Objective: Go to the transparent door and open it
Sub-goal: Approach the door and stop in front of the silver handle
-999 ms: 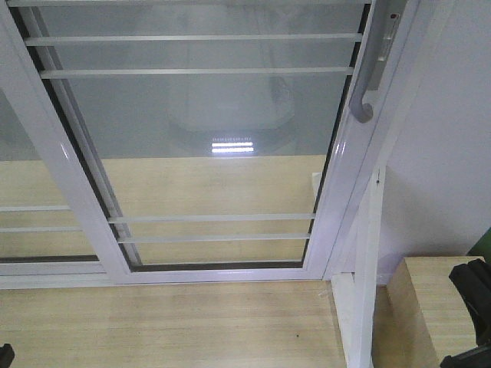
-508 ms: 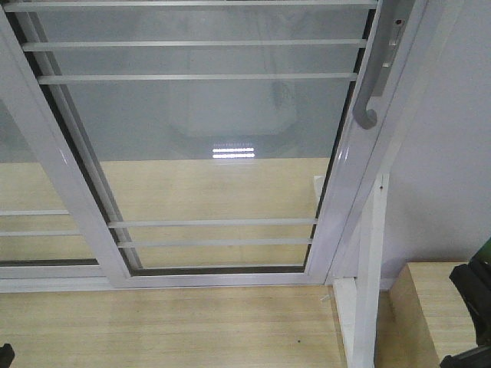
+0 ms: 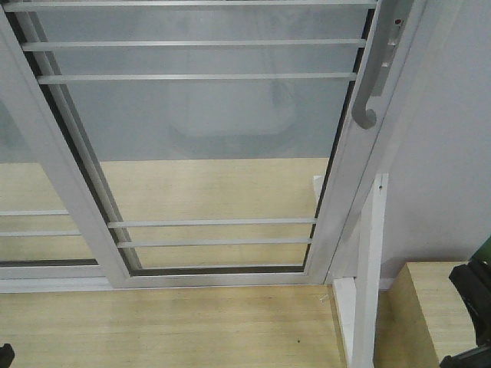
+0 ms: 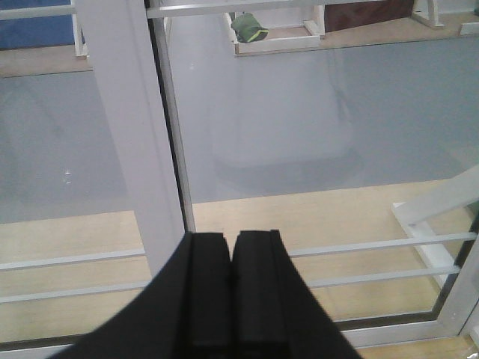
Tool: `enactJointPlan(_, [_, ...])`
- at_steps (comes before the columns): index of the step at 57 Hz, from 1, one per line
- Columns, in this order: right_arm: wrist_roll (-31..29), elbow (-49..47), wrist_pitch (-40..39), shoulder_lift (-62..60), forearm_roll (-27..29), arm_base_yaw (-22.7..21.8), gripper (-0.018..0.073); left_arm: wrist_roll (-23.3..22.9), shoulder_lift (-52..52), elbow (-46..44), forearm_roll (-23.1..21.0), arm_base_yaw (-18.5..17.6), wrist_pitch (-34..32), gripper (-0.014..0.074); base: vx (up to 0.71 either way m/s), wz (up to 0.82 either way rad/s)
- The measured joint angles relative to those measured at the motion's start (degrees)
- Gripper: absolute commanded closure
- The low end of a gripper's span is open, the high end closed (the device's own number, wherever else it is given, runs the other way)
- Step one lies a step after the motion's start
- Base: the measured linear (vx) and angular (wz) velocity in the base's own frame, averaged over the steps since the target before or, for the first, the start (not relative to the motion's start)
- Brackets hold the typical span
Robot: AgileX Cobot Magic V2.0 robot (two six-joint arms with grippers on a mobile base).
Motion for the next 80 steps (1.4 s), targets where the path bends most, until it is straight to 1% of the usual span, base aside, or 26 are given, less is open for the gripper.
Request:
enactJointPlan(5, [0.0, 0.0, 0.0, 0.0, 0.0, 0.0, 0.0561, 0.2, 0.0, 0.0, 0.5, 0.0, 0.0, 0.0603, 0.0, 0.0])
enactJointPlan(13, [0.0, 0.0, 0.0, 0.0, 0.0, 0.0, 0.0561, 0.4, 0.0, 0.0, 3.2, 0.0, 0.0, 0.0603, 0.0, 0.0])
enactJointPlan(19, [0.0, 0.0, 0.0, 0.0, 0.0, 0.0, 0.0561, 0.4, 0.0, 0.0, 4.1, 0.0, -0.2, 0.0603, 0.0, 0.0])
enactJointPlan(25, [0.0, 0.0, 0.0, 0.0, 0.0, 0.0, 0.0561, 0.4, 0.0, 0.0, 5.4, 0.0, -2.4, 0.0603, 0.0, 0.0])
enactJointPlan(34, [0.0, 0.0, -1.0, 0.0, 0.0, 0.0, 0.0561, 0.4, 0.0, 0.0, 5.9, 0.0, -7.0, 0.0603, 0.0, 0.0])
enactJointPlan(42, [-0.1, 0.0, -1.7, 0.0, -0.1, 0.0, 0.0561, 0.4, 0.0, 0.0, 6.0, 0.0, -7.8, 0.0603, 0.0, 0.0])
enactJointPlan(50, [-0.1, 0.0, -5.5, 0.0, -0.2, 0.0, 0.0561, 0.4, 0.0, 0.0, 8.0, 0.0, -9.0, 0.0603, 0.0, 0.0])
enactJointPlan(56, [-0.1, 0.0, -10.2, 0.0, -0.2, 0.0, 0.0561, 0.3, 0.0, 0.0, 8.7, 0.0, -12.0, 0.0603, 0.0, 0.0])
enactJointPlan(63, [-0.1, 0.0, -13.8, 0.0, -0.2, 0.0, 0.0561, 0.4, 0.0, 0.0, 9.3, 0.0, -14.8, 0.0603, 0.0, 0.0])
enactJointPlan(67, [-0.1, 0.0, -15.8, 0.0, -0.2, 0.0, 0.0561, 0.0, 0.0, 0.0, 8.9, 0.0, -17.0, 0.0603, 0.0, 0.0])
enactJointPlan(73, [-0.1, 0.0, -18.0, 0.0, 0.1, 0.0, 0.0561, -2.4, 0.0, 0.0, 6.4, 0.0, -21.5, 0.0603, 0.0, 0.0])
enactJointPlan(80, [-0.1, -0.1, -17.9, 0.8, 0.7, 0.0, 0.0561, -5.2, 0.0, 0.0, 5.1, 0.0, -24.7, 0.0603, 0.0, 0.0])
